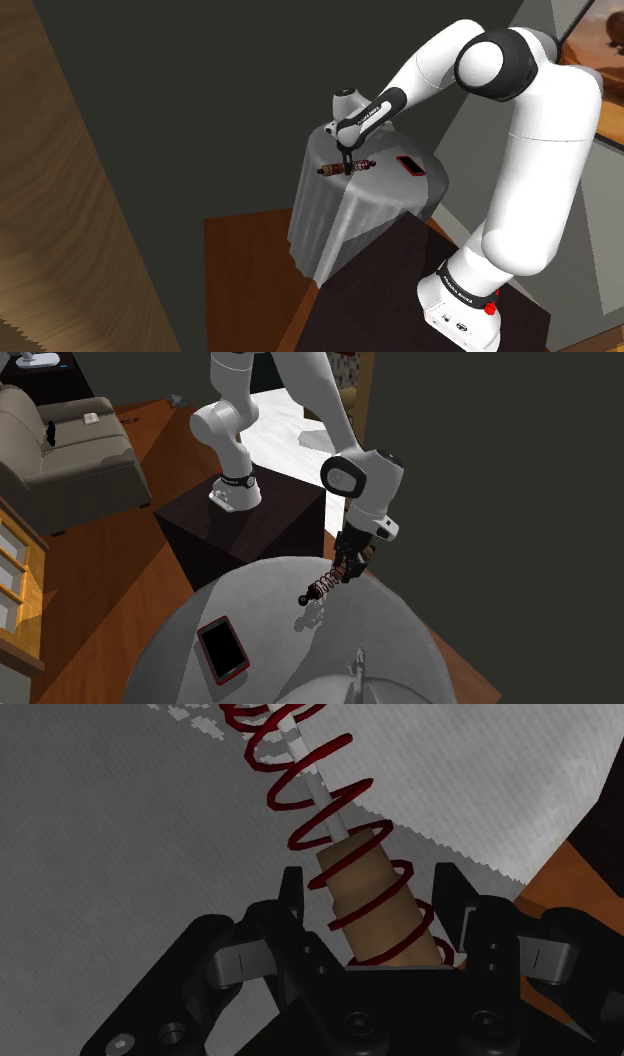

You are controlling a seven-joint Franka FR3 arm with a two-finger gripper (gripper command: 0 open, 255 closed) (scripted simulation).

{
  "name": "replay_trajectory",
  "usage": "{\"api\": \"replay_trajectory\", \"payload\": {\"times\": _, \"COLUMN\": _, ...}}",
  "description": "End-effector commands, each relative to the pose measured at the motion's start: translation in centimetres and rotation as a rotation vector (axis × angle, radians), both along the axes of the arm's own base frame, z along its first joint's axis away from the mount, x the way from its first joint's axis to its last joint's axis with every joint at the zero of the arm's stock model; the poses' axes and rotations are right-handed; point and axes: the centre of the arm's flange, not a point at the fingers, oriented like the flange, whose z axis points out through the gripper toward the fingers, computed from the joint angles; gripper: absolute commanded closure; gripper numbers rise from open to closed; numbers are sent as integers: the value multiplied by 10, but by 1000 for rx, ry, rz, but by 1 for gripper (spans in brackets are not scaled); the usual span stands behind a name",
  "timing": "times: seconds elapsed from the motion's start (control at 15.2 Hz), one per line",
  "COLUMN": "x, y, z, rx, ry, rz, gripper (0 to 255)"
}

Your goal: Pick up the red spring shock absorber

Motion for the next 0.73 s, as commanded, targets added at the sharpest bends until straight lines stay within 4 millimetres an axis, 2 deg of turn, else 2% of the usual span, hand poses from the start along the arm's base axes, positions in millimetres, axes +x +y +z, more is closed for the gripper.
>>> {"api": "replay_trajectory", "payload": {"times": 0.0, "x": 0, "y": 0, "z": -1, "rx": 0, "ry": 0, "rz": 0, "gripper": 255}}
{"api": "replay_trajectory", "payload": {"times": 0.53, "x": 1, "y": 0, "z": -2, "rx": 0, "ry": 0, "rz": 0, "gripper": 255}}
{"api": "replay_trajectory", "payload": {"times": 0.66, "x": 1, "y": 0, "z": 9, "rx": 0, "ry": 0, "rz": 0, "gripper": 255}}
